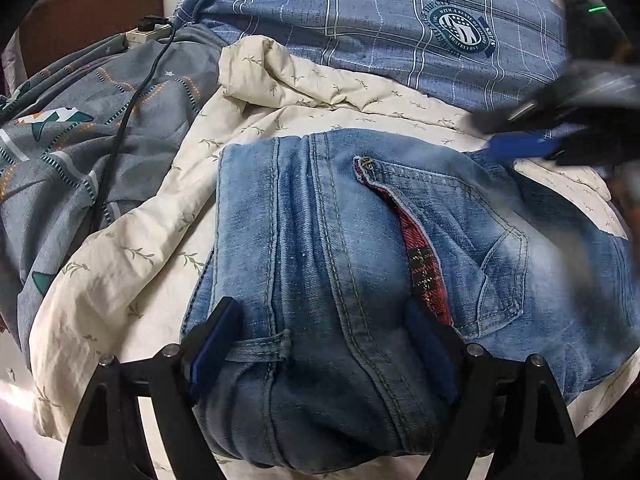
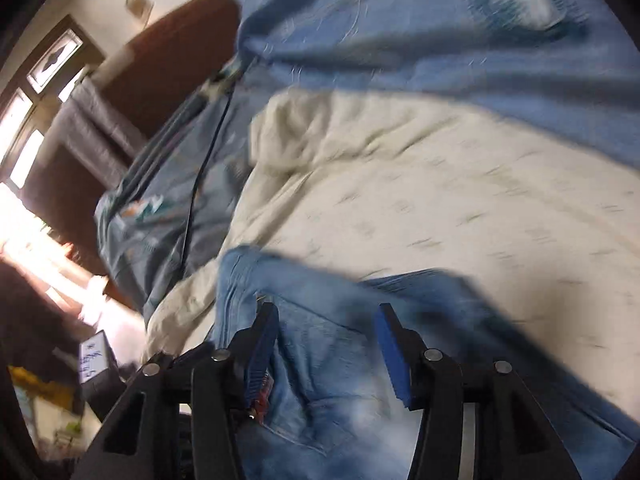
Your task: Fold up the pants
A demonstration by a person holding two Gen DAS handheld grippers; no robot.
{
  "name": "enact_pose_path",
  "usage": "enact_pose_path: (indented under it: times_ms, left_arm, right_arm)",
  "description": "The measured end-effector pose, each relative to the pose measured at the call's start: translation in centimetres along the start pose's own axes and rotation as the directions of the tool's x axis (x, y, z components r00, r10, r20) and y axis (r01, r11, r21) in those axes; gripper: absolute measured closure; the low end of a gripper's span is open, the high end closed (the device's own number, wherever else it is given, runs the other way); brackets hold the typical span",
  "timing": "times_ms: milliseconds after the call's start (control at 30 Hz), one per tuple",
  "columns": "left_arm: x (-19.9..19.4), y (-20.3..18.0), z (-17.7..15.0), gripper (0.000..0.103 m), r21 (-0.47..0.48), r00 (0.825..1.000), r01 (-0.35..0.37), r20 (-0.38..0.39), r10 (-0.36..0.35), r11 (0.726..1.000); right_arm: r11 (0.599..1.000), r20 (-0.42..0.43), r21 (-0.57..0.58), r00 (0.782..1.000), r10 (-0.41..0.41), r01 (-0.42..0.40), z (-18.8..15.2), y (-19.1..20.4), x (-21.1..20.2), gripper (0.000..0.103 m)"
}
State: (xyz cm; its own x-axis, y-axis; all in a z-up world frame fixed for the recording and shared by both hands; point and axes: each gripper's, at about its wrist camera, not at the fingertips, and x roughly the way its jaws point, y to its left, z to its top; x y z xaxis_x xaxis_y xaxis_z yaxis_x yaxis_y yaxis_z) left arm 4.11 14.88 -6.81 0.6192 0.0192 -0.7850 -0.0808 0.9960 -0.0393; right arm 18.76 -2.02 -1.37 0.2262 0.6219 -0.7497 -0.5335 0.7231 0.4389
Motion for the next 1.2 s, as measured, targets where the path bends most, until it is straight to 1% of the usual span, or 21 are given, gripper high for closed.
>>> enact_pose_path:
  times_ms: [67,133,200,267,300,333,367,400,433,500,600,667,733,833,933,967,1000,1033,1133,1167,1200]
  left_arm:
    - [0.0,0.0,0.0,0.017,0.002,1.0,0.001,0.001,-0.001,1.0]
    - [-0.1,0.2,0.0,0.017,-0.004,1.0,0.01,0.004,-0.01,1.0]
    - [-0.1,0.3,-0.1,0.017,-0.004,1.0,0.014,0.005,-0.014,1.0]
    - [-0.2,0.3,-0.1,0.017,-0.006,1.0,0.013,0.006,-0.013,1.0]
    - [-0.2,0.3,-0.1,0.017,-0.006,1.0,0.012,0.006,-0.011,1.0]
    - [-0.2,0.2,-0.1,0.017,-0.008,1.0,0.01,0.006,-0.01,1.0]
    - [-0.1,0.2,0.0,0.017,-0.01,1.0,0.011,0.006,-0.011,1.0]
    - [-0.2,0.2,0.0,0.017,-0.011,1.0,0.014,0.009,-0.014,1.0]
    - [-0.2,0.1,0.0,0.017,-0.007,1.0,0.01,0.01,-0.01,1.0]
    - [-0.3,0.2,-0.1,0.017,-0.011,1.0,0.013,0.019,-0.013,1.0]
    - [-0.5,0.1,-0.2,0.017,-0.017,1.0,0.007,0.022,-0.007,1.0]
    - [-0.5,-0.1,-0.2,0.017,-0.024,1.0,-0.004,0.024,0.004,1.0]
    - [-0.6,-0.1,-0.2,0.017,-0.027,1.0,-0.012,0.026,0.013,1.0]
    - [-1.0,-0.2,-0.2,0.017,-0.029,0.999,-0.018,0.047,0.02,0.999]
    - [-1.4,-0.2,-0.3,0.017,-0.03,0.997,-0.021,0.076,0.023,0.999]
    - [-1.6,-0.2,-0.3,0.017,-0.03,0.996,-0.022,0.085,0.024,0.999]
    - [-1.8,-0.1,-0.2,0.017,-0.035,0.995,-0.021,0.097,0.025,0.999]
    - [-2.0,0.0,-0.2,0.017,-0.039,0.994,-0.019,0.108,0.023,0.999]
    - [-2.3,-0.1,0.0,0.017,-0.043,0.991,-0.017,0.13,0.022,0.999]
    - [-2.4,-0.2,0.1,0.017,-0.04,0.99,-0.013,0.141,0.018,0.999]
    - [-2.6,-0.6,0.2,0.017,-0.026,0.988,-0.007,0.154,0.011,1.0]
  right_arm:
    - [0.994,-0.118,0.08,0.991,-0.066,0.075,0.2,-2.2,5.0,0.05]
    - [0.989,-0.043,0.146,0.999,-0.022,0.028,0.4,-3.1,4.9,0.051]
    - [0.981,-0.015,0.191,1.0,0.022,-0.019,0.5,-2.9,3.6,0.051]
    - [0.983,0.033,0.175,0.999,0.043,-0.048,0.5,-1.8,1.8,0.051]
    - [0.981,0.056,0.172,0.995,0.083,-0.091,0.4,-1.3,1.4,0.051]
    - [0.976,0.058,0.182,0.992,0.108,-0.117,0.4,-1.2,1.7,0.045]
    - [0.976,0.017,0.197,0.996,0.09,-0.092,0.3,-1.4,3.1,0.039]
    - [0.978,-0.04,0.204,0.999,0.036,-0.028,0.1,-1.8,4.7,0.039]
    - [0.972,-0.053,0.235,0.999,-0.01,0.022,-0.6,-2.8,5.4,0.044]
    - [0.954,0.03,0.297,0.999,0.04,-0.047,-1.3,-3.4,3.3,0.044]
    - [0.95,0.154,0.294,0.986,0.063,-0.106,-3.5,-3.6,-2.6,0.044]
    - [0.95,0.207,0.289,0.977,0.06,-0.119,-6.0,-4.1,-7.7,0.042]
    - [0.935,0.238,0.337,0.971,0.032,-0.114,-9.0,-6.2,-11.6,0.038]
    - [0.889,0.228,0.442,0.974,0.017,-0.119,-13.0,-11.2,-14.2,0.038]
    - [0.834,0.179,0.551,0.98,-0.092,-0.022,-15.4,-18.2,-13.8,0.039]
    - [0.796,0.204,0.603,0.975,-0.089,-0.054,-15.9,-20.6,-13.8,0.045]
    - [0.765,0.27,0.629,0.961,-0.049,-0.138,-16.2,-21.9,-14.3,0.045]
    - [0.759,0.296,0.632,0.954,-0.05,-0.156,-16.1,-22.2,-15.1,0.044]
    - [0.792,0.395,0.57,0.918,-0.028,-0.221,-16.2,-21.0,-17.5,0.04]
    - [0.801,0.409,0.56,0.911,-0.046,-0.211,-16.4,-20.8,-17.8,0.034]
    - [0.805,0.371,0.576,0.923,-0.102,-0.143,-16.4,-21.0,-17.5,0.032]
